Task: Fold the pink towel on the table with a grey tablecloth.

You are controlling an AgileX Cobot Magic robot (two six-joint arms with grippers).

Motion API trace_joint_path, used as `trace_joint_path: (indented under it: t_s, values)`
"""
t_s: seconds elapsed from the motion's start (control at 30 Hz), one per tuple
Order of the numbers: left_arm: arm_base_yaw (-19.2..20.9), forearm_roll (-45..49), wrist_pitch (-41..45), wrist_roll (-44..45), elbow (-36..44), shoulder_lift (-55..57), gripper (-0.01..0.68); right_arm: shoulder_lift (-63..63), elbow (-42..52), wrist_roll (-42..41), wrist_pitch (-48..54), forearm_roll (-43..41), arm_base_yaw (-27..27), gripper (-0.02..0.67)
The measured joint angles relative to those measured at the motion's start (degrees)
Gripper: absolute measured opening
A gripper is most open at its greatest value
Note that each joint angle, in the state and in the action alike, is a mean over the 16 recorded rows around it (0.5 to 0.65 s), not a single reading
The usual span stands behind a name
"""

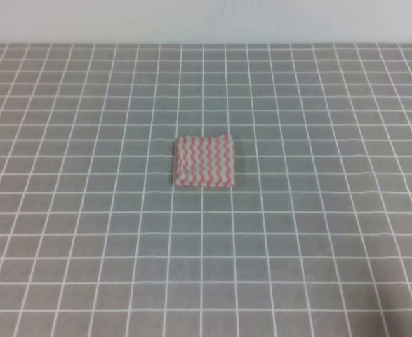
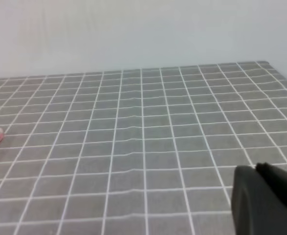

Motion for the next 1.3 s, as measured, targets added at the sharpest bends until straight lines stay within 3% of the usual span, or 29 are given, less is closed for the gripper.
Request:
trace_joint_path:
  t_s: [0.23,1.13,1.3]
  values:
    - [0.0,0.0,0.11,0.02,0.0,-0.11,0.0,-1.22,2.26,15.07,4.66,-10.67,0.43,-0.017]
    - [0.13,0.54,-0.14,0.21,0.0,-0.79,0.0,-1.58,2.39,15.26,7.97,-11.08,0.68,-0.017]
    - [1.5,2.26,-4.84,0.53,0.83,-3.81,0.0,-1.75,2.1,15.24,8.16,-11.02,0.65,-0.017]
